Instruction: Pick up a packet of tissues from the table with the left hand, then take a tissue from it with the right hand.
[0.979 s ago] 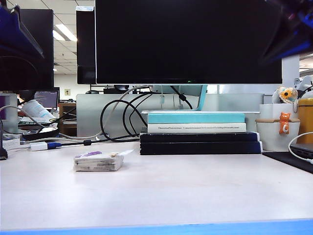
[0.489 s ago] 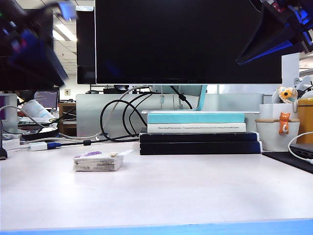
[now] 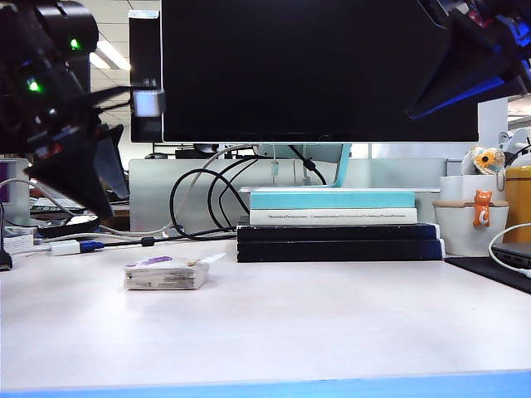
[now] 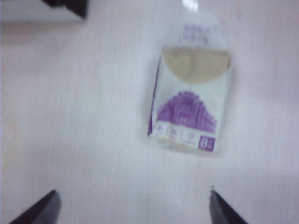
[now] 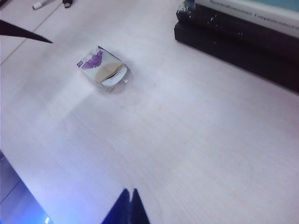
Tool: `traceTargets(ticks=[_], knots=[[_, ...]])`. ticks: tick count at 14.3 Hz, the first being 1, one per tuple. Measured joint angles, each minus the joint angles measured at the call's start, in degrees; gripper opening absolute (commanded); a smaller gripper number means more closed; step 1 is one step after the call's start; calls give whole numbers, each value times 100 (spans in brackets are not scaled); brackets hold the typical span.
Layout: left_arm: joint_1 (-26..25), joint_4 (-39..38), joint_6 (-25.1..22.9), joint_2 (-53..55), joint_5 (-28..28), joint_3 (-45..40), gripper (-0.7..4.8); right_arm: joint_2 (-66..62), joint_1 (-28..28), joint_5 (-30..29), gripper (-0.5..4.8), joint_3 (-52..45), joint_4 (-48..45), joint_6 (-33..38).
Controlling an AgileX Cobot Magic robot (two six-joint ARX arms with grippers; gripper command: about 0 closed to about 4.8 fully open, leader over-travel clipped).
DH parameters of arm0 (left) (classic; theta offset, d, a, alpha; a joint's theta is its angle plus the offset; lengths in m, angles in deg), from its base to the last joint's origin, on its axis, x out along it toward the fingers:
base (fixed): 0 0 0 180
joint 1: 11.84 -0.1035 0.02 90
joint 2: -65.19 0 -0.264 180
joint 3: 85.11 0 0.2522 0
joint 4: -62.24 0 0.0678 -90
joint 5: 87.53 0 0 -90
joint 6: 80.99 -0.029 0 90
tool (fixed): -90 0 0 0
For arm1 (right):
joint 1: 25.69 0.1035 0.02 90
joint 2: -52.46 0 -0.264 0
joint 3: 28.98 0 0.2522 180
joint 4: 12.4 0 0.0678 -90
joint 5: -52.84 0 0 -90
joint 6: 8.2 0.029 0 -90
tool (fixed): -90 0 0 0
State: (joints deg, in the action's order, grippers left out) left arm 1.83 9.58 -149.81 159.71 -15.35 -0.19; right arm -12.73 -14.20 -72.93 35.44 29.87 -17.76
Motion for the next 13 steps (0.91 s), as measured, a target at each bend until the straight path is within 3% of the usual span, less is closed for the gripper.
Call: traceTargets(ticks=[3,7,13], knots=[[0,9,0,11,-170,0,471,-55,0,-55,-5,2,-15,-39],[302,199,4,162,-262,2,479,-592,2,-160,-5,2,-7,-37],[332,63,175,859,-256,2,479,-608,2,-505,-5,2,-79,31]])
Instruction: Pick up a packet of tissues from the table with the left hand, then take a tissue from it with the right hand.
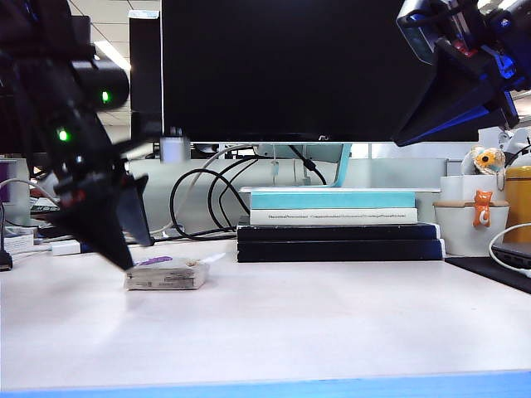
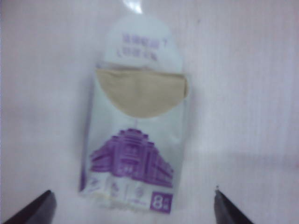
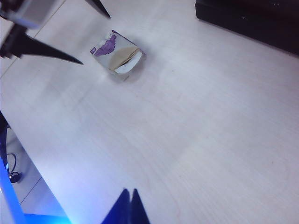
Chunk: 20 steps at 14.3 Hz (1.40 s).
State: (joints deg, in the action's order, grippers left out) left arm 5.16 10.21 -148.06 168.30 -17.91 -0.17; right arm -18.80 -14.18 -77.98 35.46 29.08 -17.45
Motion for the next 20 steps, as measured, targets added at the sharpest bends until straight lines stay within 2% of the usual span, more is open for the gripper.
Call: traceTargets(ticks=[5,9,11,14,17,20], knots=[[0,321,2,240,0,0,479,0,0,0,-5,0,-66,17],[2,413,90,426,-7,0,305,-2,0,-2,-5,0,-105,20],[0,575,234,426,-109,0,275,-2,0,-2,-5,0,-127,20],[31,656,402,404,-214,2,275,-2,0,-2,-4,0,-129,22],[28,354,599,275,-216,291,275,-2,0,-4,-4,0,-173,109],[98,-22,890,-57,-332,647,275,0,-2,-457,-5,0,-232,245]])
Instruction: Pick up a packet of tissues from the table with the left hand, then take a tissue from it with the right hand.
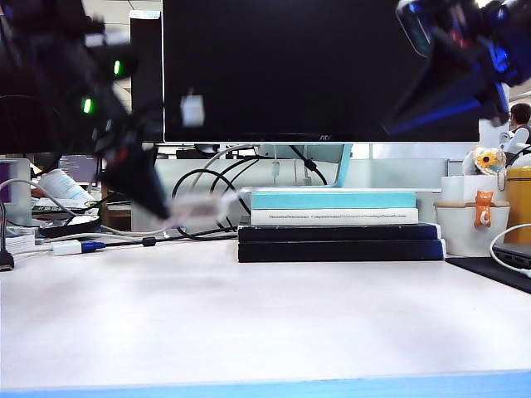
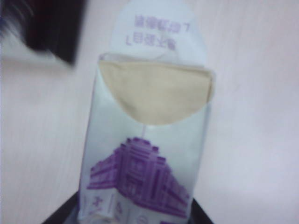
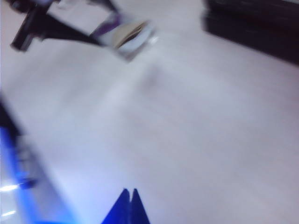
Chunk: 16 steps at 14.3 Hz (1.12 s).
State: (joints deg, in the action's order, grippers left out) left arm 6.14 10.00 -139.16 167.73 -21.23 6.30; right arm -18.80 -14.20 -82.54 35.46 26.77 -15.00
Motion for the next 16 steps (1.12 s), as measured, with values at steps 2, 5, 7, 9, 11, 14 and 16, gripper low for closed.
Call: traceTargets(ticks=[2,5,7,9,11,14,16], knots=[[402,-173,105,-299,-85,7,276,0,2,-1012,-5,0,-168,280],[1191,-166,107,-411,507,7,275,2,2,-2271,0,7,-498,925],[1556,-133,109,-411,935,7,275,2,2,-2975,1,7,-487,1058],[1821,-116,282,-623,1099,-7,274,7,2,-3204,0,4,-278,1147],[1867,98,820,-1488,330,2,267,7,0,-2887,0,4,-284,1200],[1991,-111,896,-1451,374,-17,266,168,0,-3674,0,201,-240,1593],[2039,-122,896,-1451,315,-17,265,483,0,-3829,-1,313,-271,1832]])
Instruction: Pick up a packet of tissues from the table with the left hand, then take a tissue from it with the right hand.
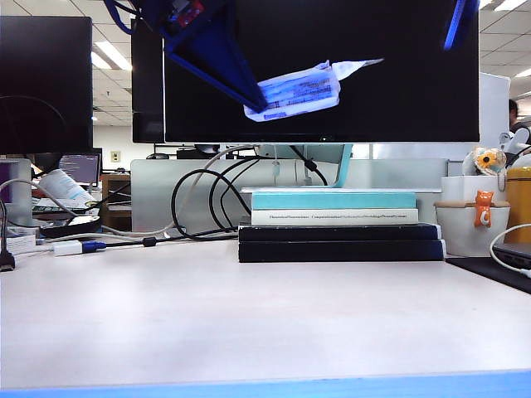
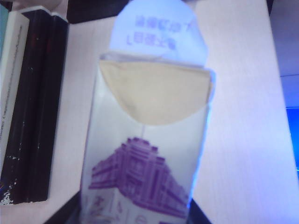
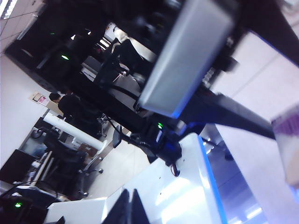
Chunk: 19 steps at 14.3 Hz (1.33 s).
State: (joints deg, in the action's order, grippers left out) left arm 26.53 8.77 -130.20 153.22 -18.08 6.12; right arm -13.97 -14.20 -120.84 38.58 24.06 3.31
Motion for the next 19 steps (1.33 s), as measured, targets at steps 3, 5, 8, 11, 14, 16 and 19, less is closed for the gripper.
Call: traceTargets(ticks=[3,5,8,11,14,16,19], knots=[[363,-24,87,-4,-175,0,264,-2,0,420,-1,44,-76,225],[466,-20,138,-15,201,0,232,-4,-7,1016,0,44,118,225],[673,243,278,-221,433,7,232,-11,-4,1954,32,39,339,269],[817,479,278,-221,595,9,233,-9,-4,1947,66,39,407,334],[811,466,229,-212,1261,7,234,-9,0,1950,66,39,466,350],[817,382,229,-212,1261,7,234,-11,0,2356,66,39,463,343],[898,435,232,-212,1266,7,234,-11,0,2444,67,39,466,341]])
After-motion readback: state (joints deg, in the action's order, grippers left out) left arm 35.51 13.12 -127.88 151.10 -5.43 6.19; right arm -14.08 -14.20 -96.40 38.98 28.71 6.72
